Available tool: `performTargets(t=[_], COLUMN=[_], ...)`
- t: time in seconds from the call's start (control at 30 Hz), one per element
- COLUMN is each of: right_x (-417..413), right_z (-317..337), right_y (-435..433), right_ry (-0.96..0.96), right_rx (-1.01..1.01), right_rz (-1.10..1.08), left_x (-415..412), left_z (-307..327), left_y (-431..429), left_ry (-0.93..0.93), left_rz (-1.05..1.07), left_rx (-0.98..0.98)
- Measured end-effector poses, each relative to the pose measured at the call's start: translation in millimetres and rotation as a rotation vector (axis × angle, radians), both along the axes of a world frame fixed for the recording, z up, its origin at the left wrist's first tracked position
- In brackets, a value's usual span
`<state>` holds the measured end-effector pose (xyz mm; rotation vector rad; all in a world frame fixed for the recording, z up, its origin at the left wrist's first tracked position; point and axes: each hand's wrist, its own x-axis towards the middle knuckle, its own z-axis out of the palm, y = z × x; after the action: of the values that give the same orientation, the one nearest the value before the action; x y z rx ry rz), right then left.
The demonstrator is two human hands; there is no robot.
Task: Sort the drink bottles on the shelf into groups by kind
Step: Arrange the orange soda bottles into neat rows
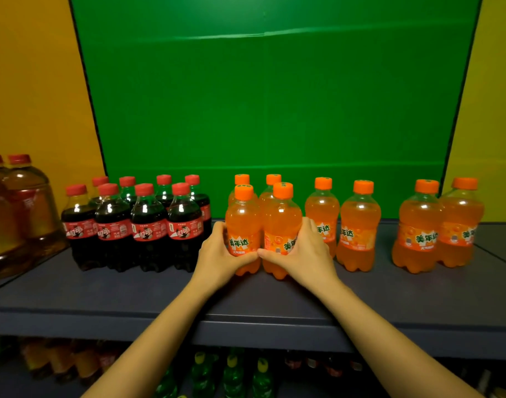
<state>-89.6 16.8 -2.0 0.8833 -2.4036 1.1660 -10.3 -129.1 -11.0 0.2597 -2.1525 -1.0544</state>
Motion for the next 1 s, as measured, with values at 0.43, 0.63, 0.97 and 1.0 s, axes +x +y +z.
performTargets(t=[0.43, 0.63, 0.97, 1.0], right_x=[-2.1, -4.8, -8.6, -8.4], right_z=[-16.8, -22.8, -25.2, -24.7], right_y=[-9.0, -9.9, -13.9, -14.0], right_ry=[-0.123, -0.106, -0.058, -0.064], right_rx=[-0.007, -0.05, -0.04, -0.045], right_rz=[0.125, 0.166, 0.154, 0.159], left_x=[-0.4, 1.8, -3.0, -2.5], left_z=[-7.3, -11.1, -13.0, -12.3], left_y=[-8.7, -9.2, -10.4, -9.7], left_ry=[-0.026, -0.003, -0.013, -0.009], left_rz=[-0.054, -0.054, -0.002, -0.001], left_rx=[0.102, 0.051, -0.035, -0.04])
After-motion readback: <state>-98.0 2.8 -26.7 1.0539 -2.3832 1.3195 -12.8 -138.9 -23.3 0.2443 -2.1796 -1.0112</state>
